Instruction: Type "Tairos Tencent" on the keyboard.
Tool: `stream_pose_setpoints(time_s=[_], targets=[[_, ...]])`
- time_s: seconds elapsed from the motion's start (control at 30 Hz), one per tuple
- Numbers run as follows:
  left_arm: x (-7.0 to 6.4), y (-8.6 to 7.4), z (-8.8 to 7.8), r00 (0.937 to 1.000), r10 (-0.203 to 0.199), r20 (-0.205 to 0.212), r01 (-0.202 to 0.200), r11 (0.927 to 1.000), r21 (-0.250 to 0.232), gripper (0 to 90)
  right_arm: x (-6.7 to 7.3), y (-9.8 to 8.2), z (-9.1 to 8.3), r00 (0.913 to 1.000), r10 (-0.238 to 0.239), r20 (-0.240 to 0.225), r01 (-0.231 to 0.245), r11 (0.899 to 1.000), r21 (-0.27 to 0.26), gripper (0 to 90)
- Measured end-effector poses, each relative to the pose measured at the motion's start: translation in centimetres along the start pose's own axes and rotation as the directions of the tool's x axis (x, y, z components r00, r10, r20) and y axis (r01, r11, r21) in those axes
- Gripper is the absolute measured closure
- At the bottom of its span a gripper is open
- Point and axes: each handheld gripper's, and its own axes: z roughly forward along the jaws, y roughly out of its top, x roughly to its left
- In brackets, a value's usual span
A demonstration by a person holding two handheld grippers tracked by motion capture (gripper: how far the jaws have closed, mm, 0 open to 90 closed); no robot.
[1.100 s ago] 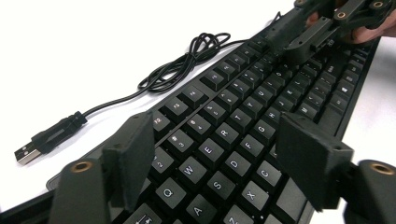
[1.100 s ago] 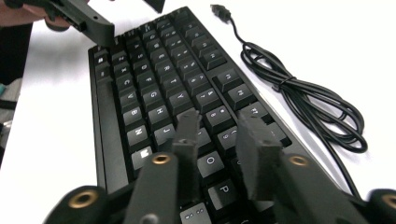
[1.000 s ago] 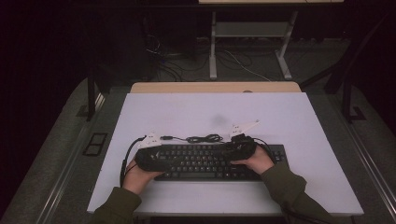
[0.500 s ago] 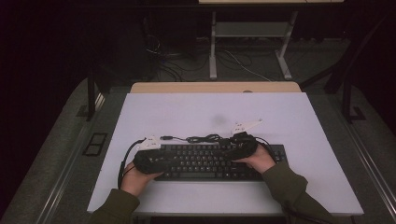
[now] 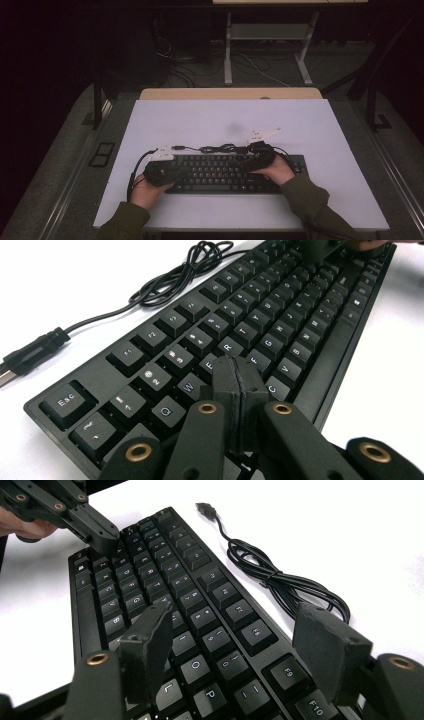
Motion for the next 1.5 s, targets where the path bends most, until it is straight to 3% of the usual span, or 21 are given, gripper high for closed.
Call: stream_pose_setpoints(time_s=[0.9, 1.5], targets=[[0.12, -0.26, 0.92, 1.0000, 0.007, 0.004, -0.007, 0.9994, 0.033, 88.7, -0.04, -0.03, 0.05, 0.9999, -0.004, 0.013, 0.004, 1.000, 0.000, 28.7], [0.12, -0.12, 0.63, 1.0000, 0.007, 0.005, -0.007, 0.9998, 0.018, 88.8, 0.02, -0.02, 0.06, 0.9999, -0.003, 0.013, 0.003, 1.000, -0.002, 28.7]])
